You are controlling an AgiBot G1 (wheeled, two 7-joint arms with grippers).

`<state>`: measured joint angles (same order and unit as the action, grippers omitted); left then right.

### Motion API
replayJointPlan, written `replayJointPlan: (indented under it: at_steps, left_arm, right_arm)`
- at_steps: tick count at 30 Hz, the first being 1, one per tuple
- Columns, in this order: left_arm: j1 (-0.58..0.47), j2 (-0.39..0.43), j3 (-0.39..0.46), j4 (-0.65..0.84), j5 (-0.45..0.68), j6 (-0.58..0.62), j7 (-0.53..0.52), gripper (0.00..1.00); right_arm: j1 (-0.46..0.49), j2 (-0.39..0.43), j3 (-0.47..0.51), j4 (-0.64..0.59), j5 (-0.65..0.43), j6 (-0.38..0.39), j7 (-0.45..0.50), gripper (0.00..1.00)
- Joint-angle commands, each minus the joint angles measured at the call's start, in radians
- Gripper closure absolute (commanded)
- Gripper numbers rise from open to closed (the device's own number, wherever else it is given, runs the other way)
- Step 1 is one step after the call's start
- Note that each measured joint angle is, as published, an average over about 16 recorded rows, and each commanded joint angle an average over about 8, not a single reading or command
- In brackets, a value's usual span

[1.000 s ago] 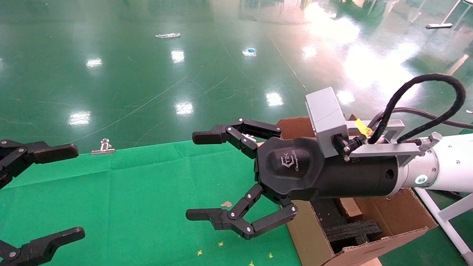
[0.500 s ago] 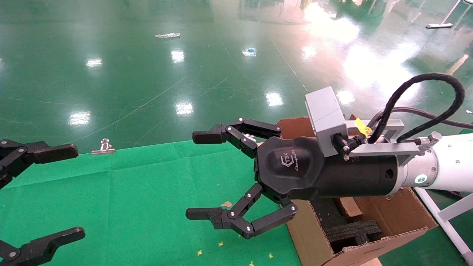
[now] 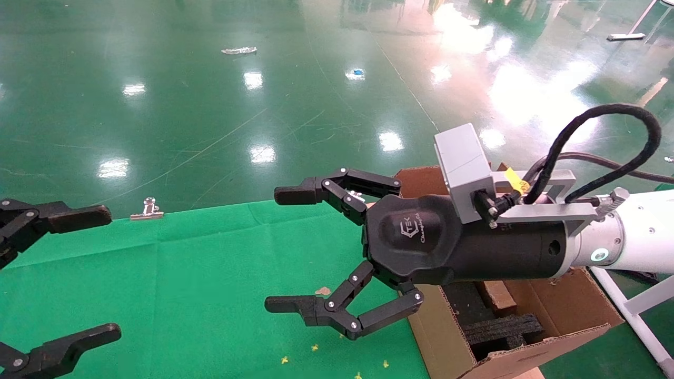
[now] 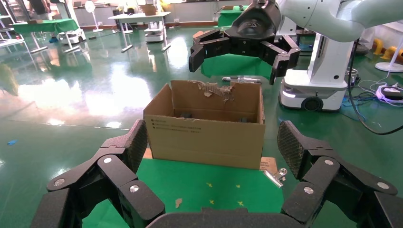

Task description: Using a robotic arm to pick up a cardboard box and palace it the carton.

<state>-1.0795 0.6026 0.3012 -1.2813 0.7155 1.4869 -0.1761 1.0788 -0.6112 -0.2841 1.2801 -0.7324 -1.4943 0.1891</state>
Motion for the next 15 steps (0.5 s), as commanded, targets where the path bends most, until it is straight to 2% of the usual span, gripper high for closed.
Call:
replayJointPlan:
  at_steps: [1, 15]
  left_arm:
    - [0.000, 0.000, 0.000, 0.000, 0.000, 0.000, 0.000, 0.00]
    - [0.000, 0.000, 0.000, 0.000, 0.000, 0.000, 0.000, 0.00]
  right_arm:
    - [0.000, 0.000, 0.000, 0.000, 0.000, 0.000, 0.000, 0.00]
    - [0.001, 0.000, 0.000, 0.000, 0.000, 0.000, 0.000, 0.00]
